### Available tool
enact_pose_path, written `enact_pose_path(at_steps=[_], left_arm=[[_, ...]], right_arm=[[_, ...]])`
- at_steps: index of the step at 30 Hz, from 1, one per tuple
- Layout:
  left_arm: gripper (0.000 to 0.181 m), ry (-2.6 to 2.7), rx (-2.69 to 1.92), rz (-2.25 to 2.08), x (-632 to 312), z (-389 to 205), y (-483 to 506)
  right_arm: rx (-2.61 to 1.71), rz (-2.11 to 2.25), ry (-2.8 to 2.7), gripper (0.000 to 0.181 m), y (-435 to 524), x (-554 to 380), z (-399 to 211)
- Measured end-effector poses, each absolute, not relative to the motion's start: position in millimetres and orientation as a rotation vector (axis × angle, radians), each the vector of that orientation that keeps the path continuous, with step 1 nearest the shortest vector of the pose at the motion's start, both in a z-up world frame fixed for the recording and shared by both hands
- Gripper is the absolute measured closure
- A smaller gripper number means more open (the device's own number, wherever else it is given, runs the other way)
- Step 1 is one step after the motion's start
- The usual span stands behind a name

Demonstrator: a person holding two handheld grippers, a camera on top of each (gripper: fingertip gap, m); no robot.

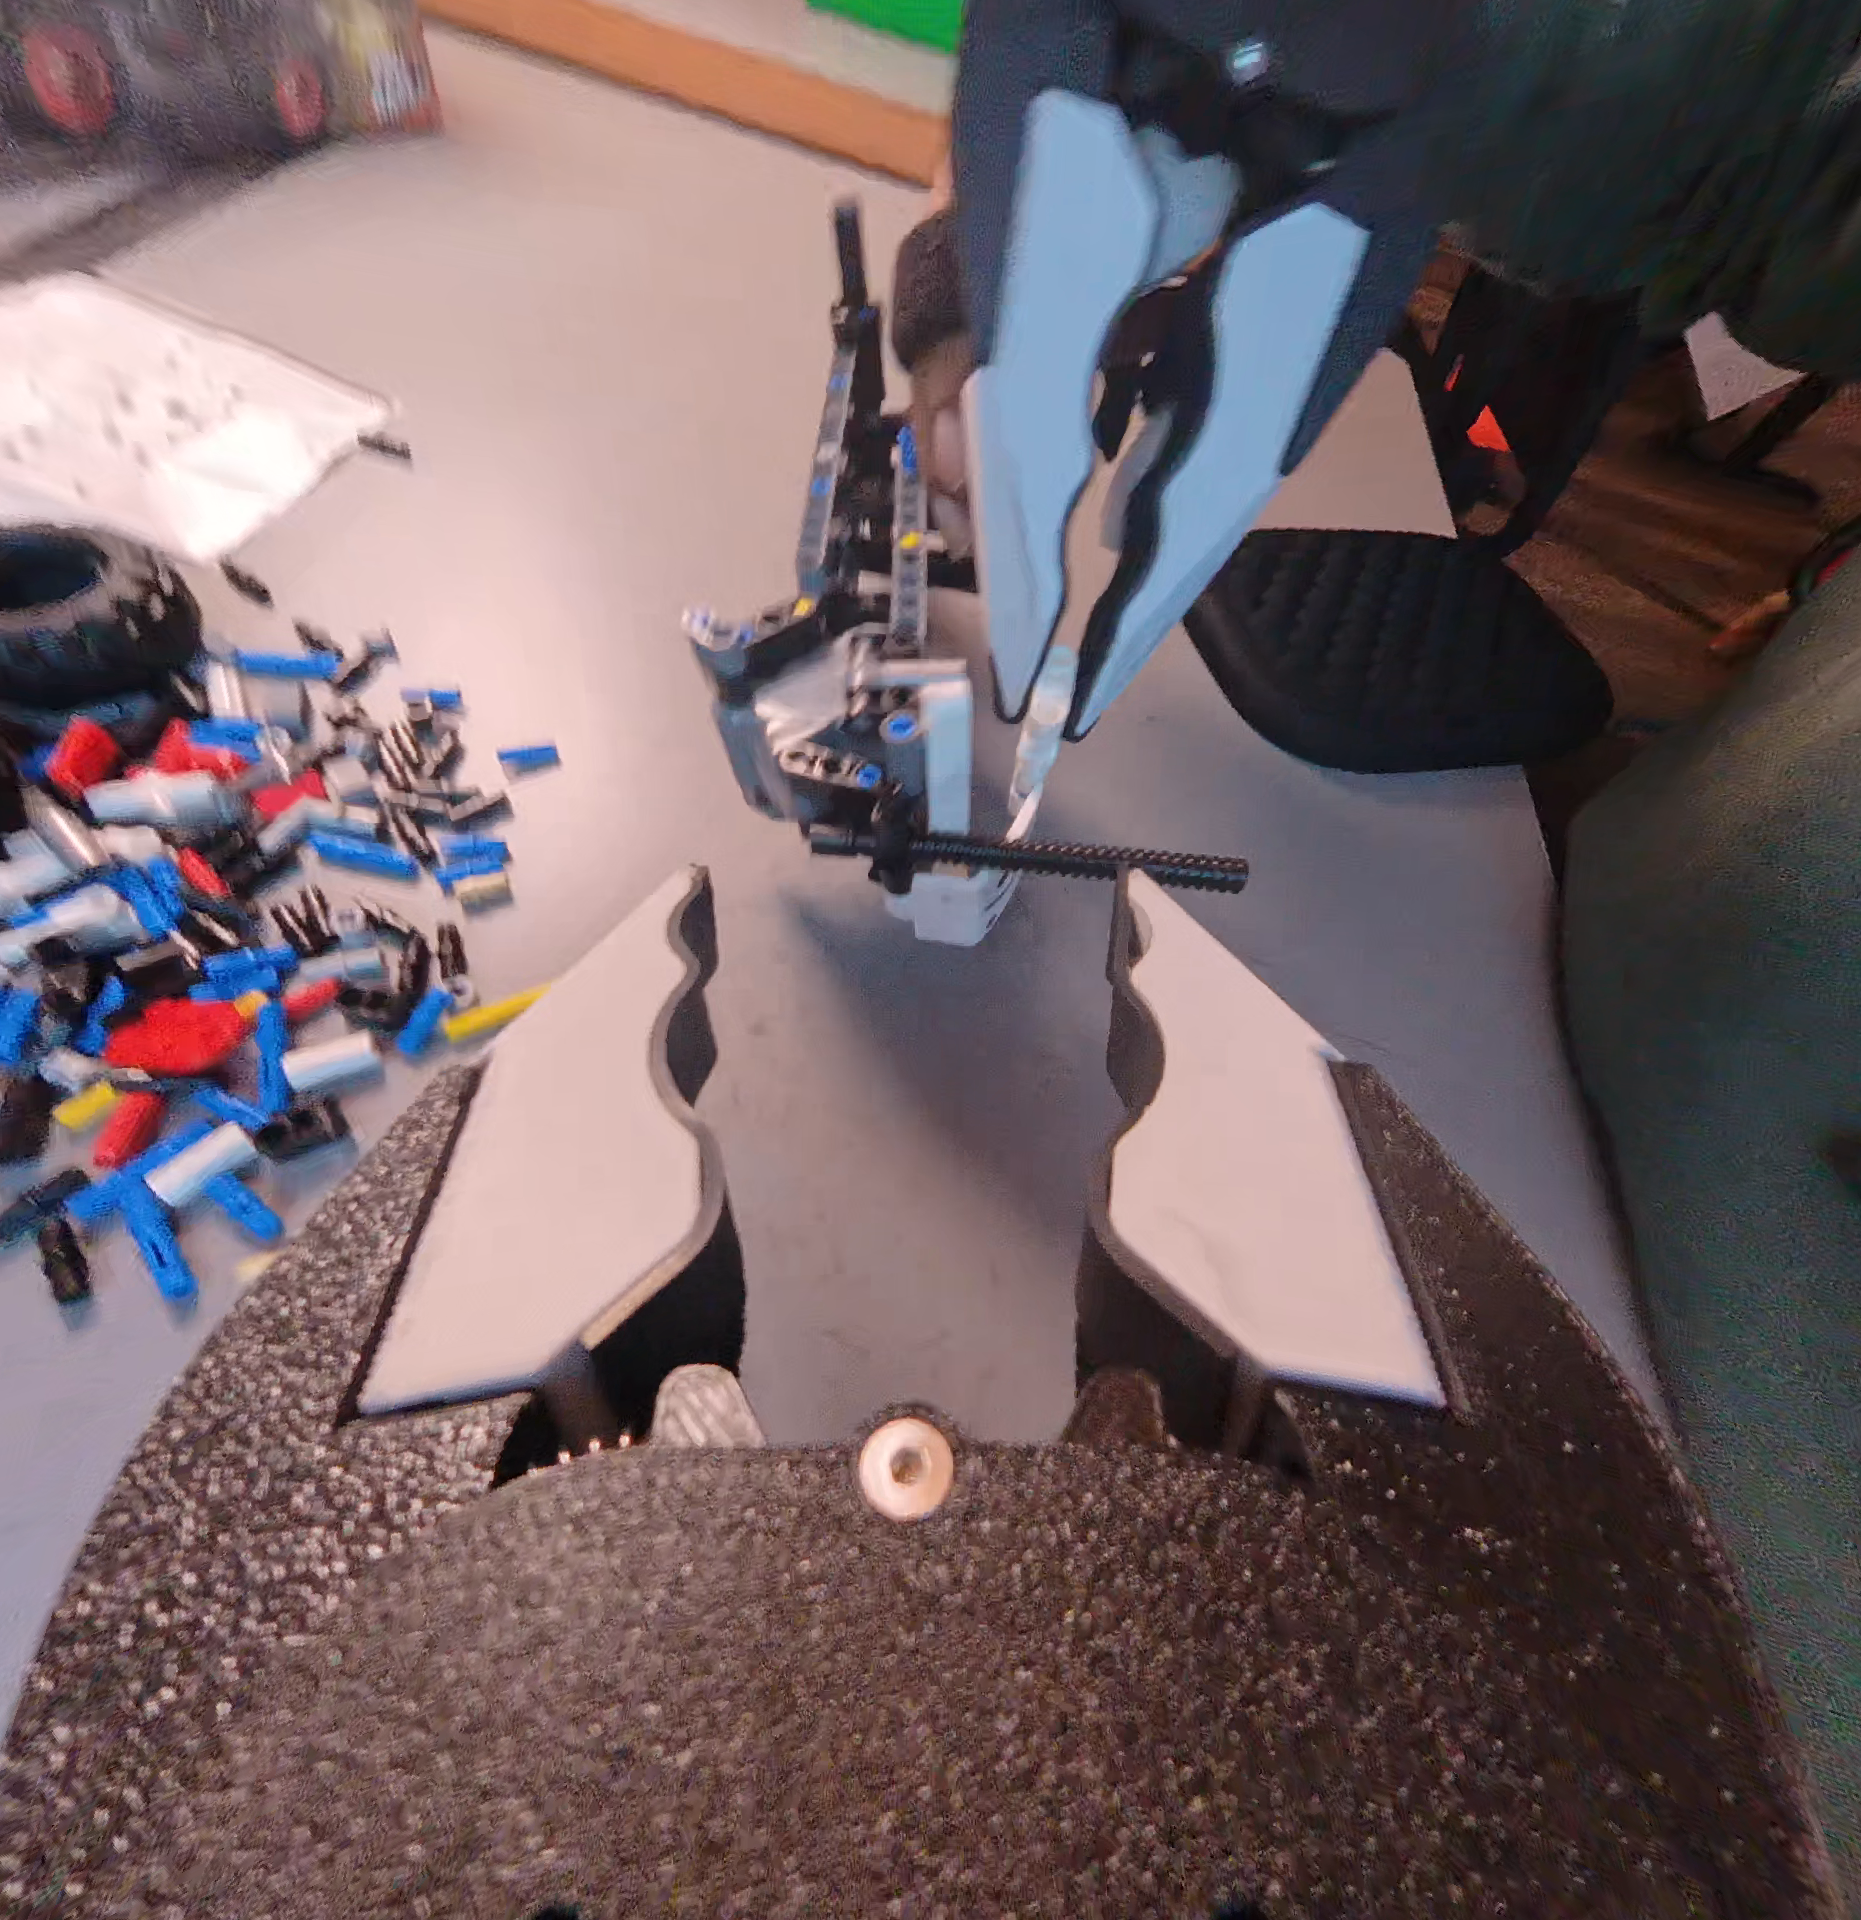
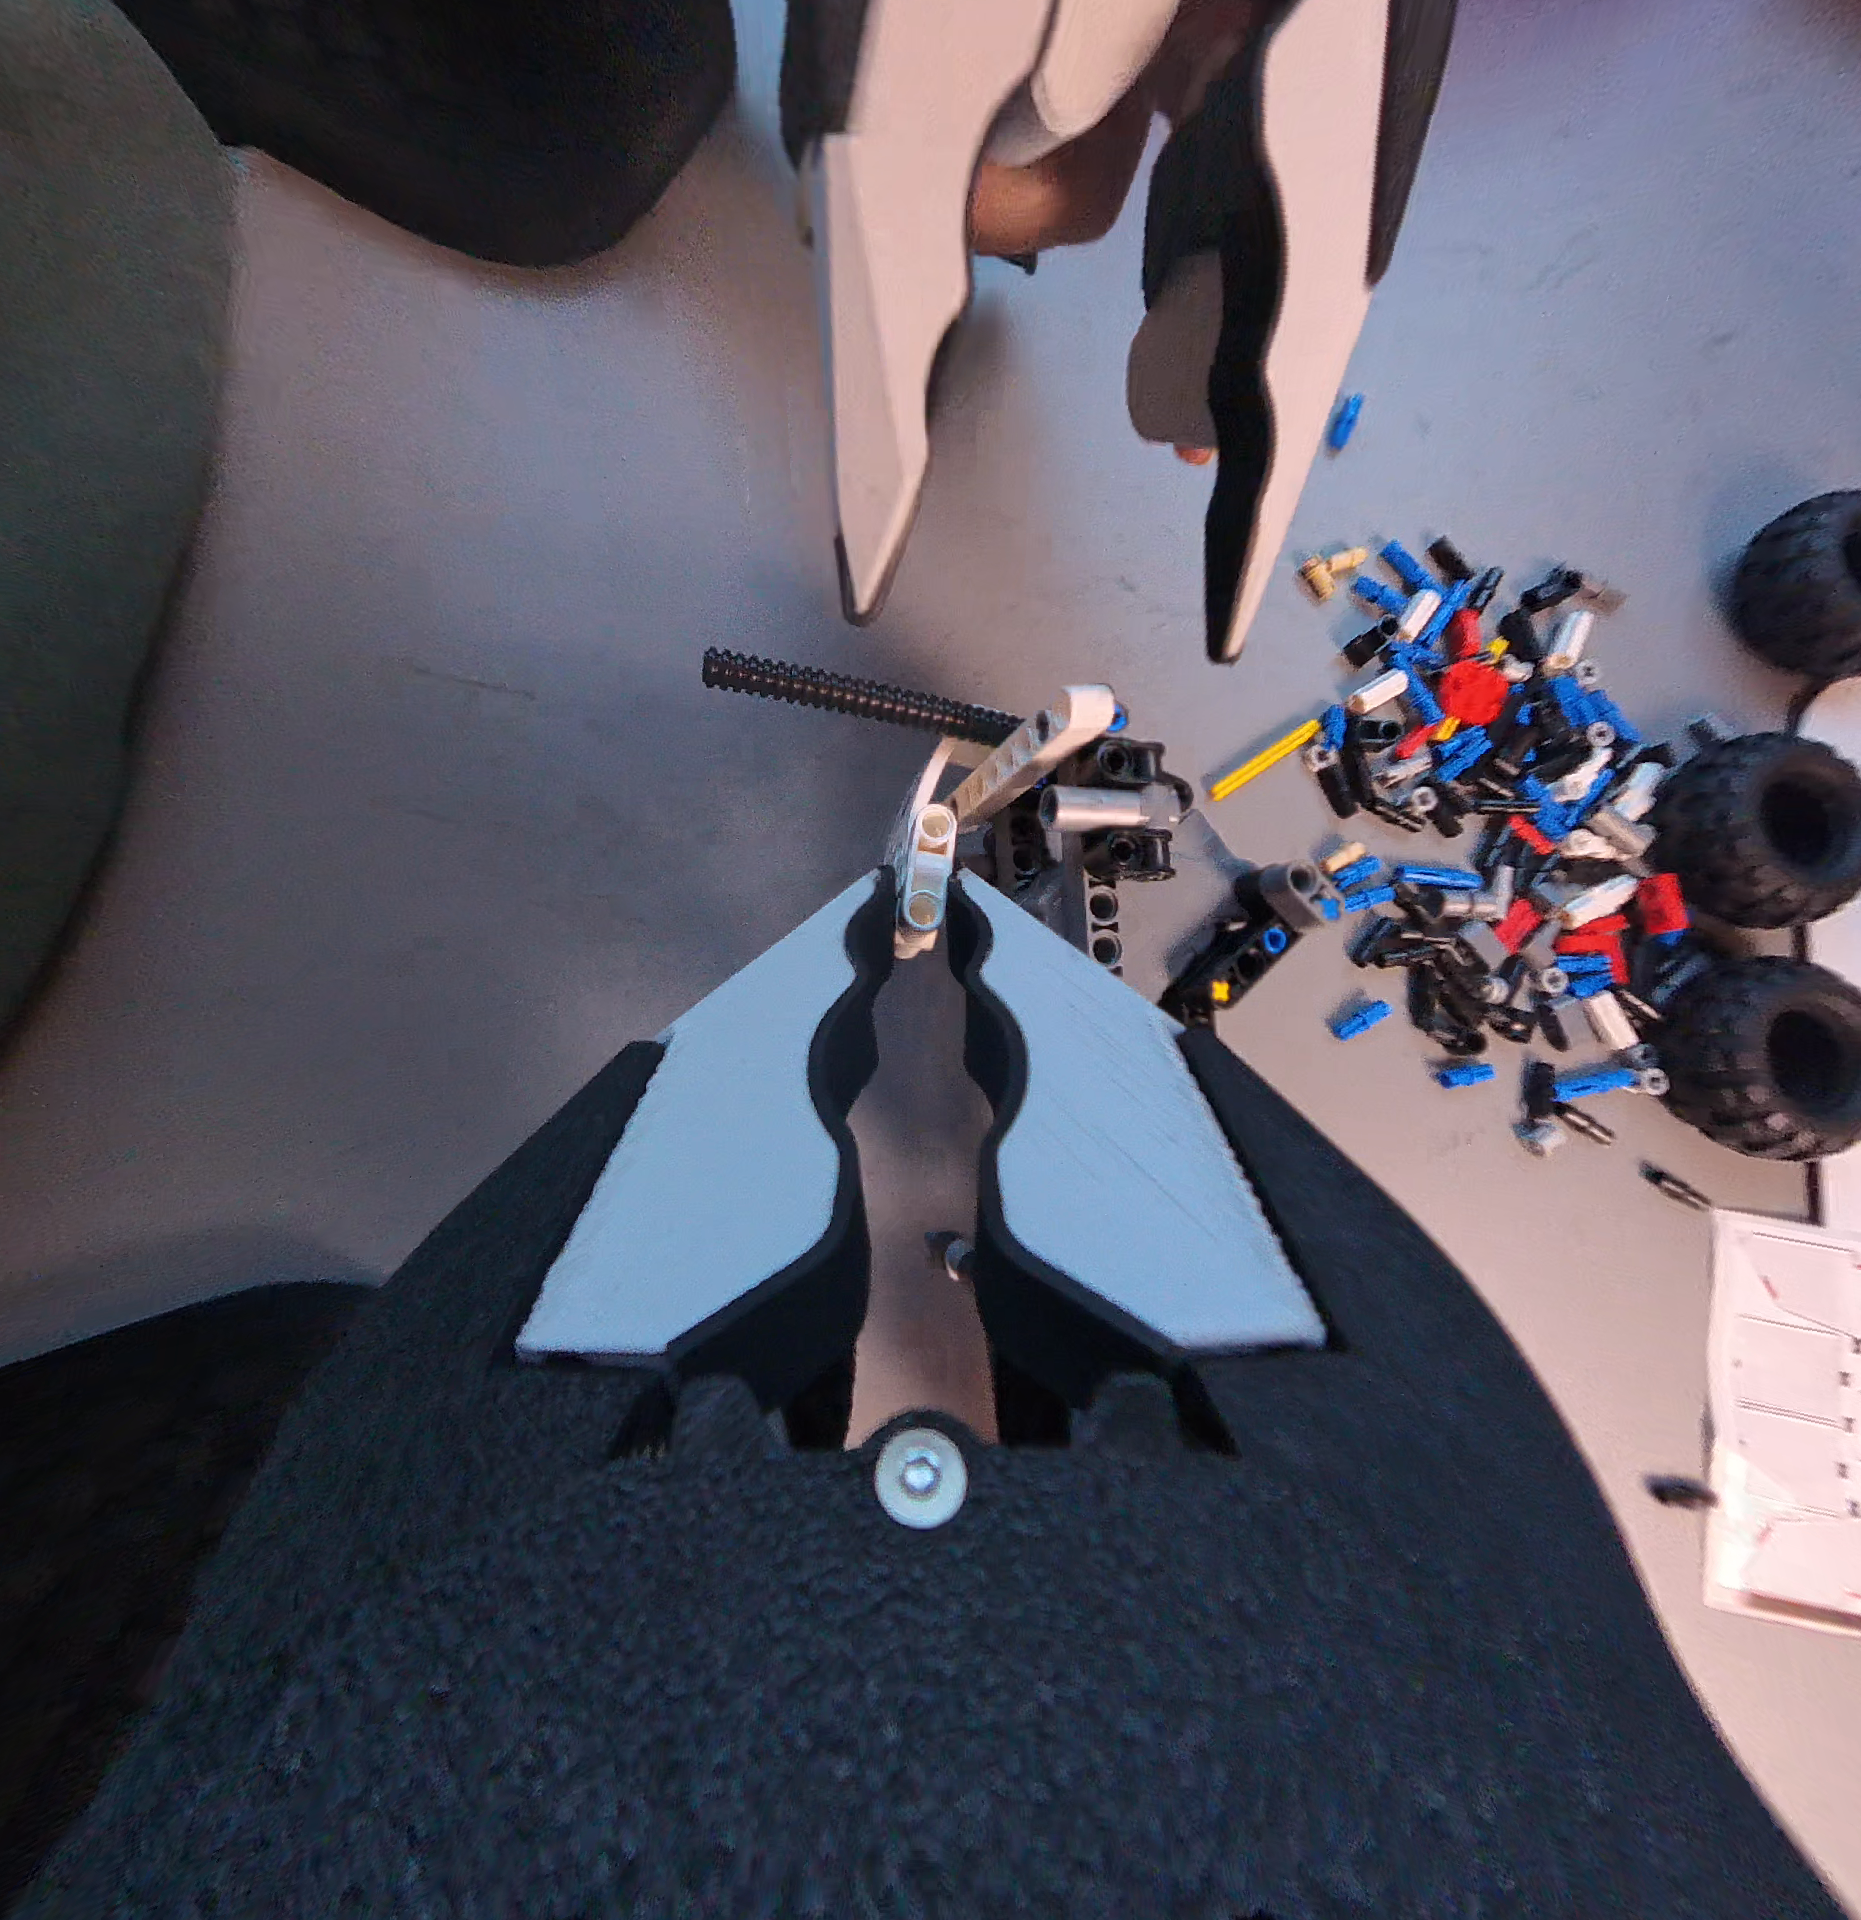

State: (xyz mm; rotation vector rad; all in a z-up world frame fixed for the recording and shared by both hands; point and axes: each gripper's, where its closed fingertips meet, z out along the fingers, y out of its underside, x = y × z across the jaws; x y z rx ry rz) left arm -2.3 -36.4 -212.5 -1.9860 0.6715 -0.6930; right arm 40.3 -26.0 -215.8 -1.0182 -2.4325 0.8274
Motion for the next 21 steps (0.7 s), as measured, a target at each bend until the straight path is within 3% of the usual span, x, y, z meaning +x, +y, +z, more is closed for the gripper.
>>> enact_pose_path(at_steps=[5, 7, 9, 12, 14, 17, 21], left_arm=[[0.128, 0.755, -2.022, -0.732, 14.7, -228.8, -45.8], [0.125, 0.766, -2.037, -0.672, 17.5, -230.5, -39.5], [0.107, 0.784, -2.070, -0.591, 19.0, -238.3, -30.6], [0.097, 0.867, -2.112, -0.537, 24.3, -250.7, -24.2], [0.096, 0.913, -2.157, -0.514, 25.6, -261.6, -21.4], [0.111, 0.949, -2.147, -0.521, 32.8, -263.2, -20.8], [0.114, 0.969, -2.152, -0.432, 31.5, -264.8, -18.9]], right_arm=[[-0.894, 0.592, -2.378, 0.173, -30.7, 45.5, -242.5], [-0.890, 0.565, -2.366, 0.172, -32.7, 45.9, -243.4], [-0.882, 0.546, -2.363, 0.172, -32.9, 45.7, -243.9], [-0.927, 0.552, -2.378, 0.172, -33.1, 45.4, -243.8], [-0.997, 0.560, -2.403, 0.170, -33.6, 46.0, -245.0], [-1.156, 0.501, -2.429, 0.166, -28.2, 47.1, -251.7], [-1.152, 0.527, -2.418, 0.175, -30.7, 43.6, -252.6]])
